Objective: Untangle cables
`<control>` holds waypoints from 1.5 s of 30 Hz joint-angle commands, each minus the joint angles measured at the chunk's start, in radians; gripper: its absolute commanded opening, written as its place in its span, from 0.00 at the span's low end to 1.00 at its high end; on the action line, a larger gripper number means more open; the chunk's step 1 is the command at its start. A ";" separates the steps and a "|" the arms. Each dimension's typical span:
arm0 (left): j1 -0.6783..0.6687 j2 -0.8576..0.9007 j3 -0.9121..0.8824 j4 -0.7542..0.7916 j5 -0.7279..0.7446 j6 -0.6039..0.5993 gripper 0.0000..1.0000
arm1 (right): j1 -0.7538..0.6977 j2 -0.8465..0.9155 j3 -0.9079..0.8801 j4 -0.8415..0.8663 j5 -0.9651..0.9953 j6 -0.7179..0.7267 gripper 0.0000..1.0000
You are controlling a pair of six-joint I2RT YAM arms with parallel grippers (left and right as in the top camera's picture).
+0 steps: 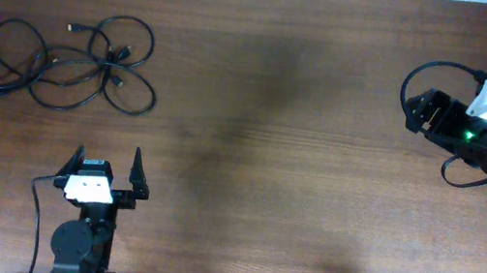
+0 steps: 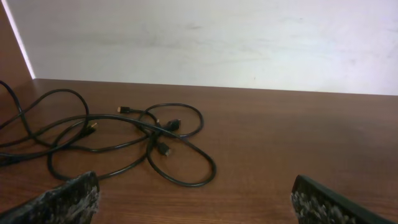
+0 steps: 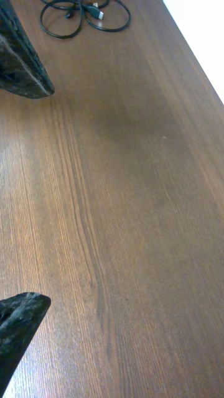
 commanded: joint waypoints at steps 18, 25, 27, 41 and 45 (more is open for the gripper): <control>-0.003 -0.009 -0.001 -0.008 0.006 -0.013 0.99 | 0.139 -0.597 -0.753 0.931 0.050 -0.006 0.99; -0.003 -0.009 -0.001 -0.008 0.006 -0.013 0.99 | 0.149 -0.802 -1.037 1.156 0.050 0.020 0.99; -0.003 -0.009 -0.001 -0.008 0.006 -0.013 0.99 | 0.149 -0.841 -1.076 1.176 0.050 0.020 0.99; -0.003 -0.009 -0.001 -0.008 0.006 -0.013 0.99 | 0.149 -1.024 -1.232 1.186 0.054 0.020 0.99; -0.003 -0.009 -0.001 -0.008 0.006 -0.013 0.99 | 0.149 -1.070 -1.288 1.186 0.054 0.020 0.99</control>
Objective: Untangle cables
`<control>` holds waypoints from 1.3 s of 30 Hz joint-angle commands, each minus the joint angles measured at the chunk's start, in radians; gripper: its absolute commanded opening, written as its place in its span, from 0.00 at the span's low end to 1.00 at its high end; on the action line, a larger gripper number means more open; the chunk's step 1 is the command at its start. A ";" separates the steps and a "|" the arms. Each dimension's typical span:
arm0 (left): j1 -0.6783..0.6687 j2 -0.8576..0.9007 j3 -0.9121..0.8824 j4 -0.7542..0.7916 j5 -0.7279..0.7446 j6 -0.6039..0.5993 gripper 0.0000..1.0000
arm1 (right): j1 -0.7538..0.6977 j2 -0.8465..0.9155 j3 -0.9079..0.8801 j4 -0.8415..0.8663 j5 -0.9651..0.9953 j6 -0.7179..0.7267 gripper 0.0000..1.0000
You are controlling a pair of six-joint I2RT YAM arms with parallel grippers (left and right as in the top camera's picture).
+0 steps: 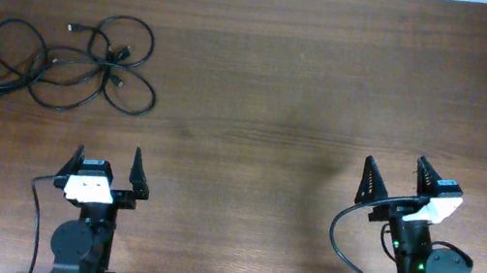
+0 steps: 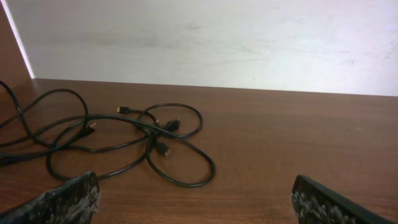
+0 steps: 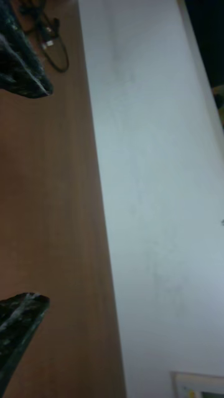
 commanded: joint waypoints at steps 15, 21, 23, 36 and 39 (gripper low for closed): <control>-0.003 -0.008 -0.001 -0.006 0.005 -0.010 0.99 | 0.050 -0.224 -0.051 -0.284 0.076 -0.100 0.99; -0.003 -0.008 -0.001 -0.006 0.005 -0.010 0.99 | 0.064 -0.224 -0.051 -0.287 0.098 -0.207 0.99; -0.003 -0.008 -0.001 -0.006 0.005 -0.010 0.99 | 0.063 -0.224 -0.051 -0.288 0.101 -0.207 0.99; -0.003 -0.008 -0.001 -0.006 0.005 -0.010 0.99 | 0.064 -0.224 -0.051 -0.297 0.204 -0.267 0.99; -0.003 -0.008 -0.001 -0.006 0.005 -0.010 0.99 | 0.064 -0.224 -0.051 -0.296 0.201 -0.266 0.99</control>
